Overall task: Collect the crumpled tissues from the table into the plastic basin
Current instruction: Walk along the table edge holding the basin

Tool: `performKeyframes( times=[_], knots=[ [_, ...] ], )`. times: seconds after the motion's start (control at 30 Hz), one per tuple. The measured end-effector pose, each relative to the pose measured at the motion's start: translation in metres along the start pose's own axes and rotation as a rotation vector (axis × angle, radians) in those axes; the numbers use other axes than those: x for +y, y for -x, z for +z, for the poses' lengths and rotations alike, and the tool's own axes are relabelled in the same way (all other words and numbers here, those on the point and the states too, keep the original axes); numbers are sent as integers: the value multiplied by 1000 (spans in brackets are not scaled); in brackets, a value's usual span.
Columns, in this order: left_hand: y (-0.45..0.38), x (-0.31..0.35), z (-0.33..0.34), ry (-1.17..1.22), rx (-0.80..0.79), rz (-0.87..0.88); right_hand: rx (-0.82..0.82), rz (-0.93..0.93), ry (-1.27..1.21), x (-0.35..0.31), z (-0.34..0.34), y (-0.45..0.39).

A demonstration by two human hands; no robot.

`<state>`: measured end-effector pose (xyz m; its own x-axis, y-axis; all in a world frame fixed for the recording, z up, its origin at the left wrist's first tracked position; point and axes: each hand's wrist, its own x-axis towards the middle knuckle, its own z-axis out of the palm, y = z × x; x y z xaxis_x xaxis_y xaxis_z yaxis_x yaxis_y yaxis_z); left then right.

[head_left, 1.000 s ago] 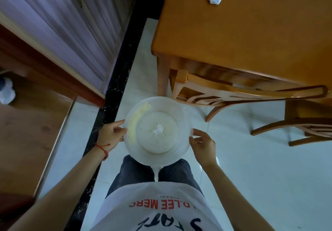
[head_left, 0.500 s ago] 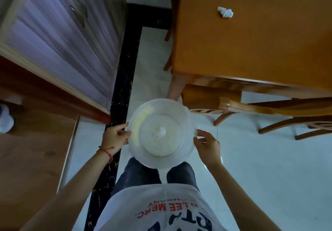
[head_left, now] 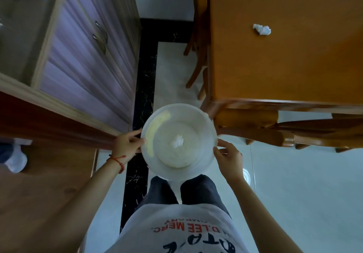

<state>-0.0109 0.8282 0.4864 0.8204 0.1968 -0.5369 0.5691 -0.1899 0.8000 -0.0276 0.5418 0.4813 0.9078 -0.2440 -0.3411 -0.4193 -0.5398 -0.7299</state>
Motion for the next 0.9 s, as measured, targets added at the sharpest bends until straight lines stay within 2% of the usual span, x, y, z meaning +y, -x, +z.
performKeyframes(
  times=[0.43, 0.63, 0.7, 0.9],
  knots=[
    [-71, 42, -18, -26, 166, -40, -113, -86, -36, -59, 17, -96],
    [-101, 68, -19, -129, 238, 4, -166, -123, 16, -78, 13, -133],
    [-110, 76, -22, -186, 241, 18, -182, -133, 13, -83, 13, -136],
    [-145, 95, -35, -144, 212, 31, -129, -138, 20, -106, 25, -165]
  ],
)
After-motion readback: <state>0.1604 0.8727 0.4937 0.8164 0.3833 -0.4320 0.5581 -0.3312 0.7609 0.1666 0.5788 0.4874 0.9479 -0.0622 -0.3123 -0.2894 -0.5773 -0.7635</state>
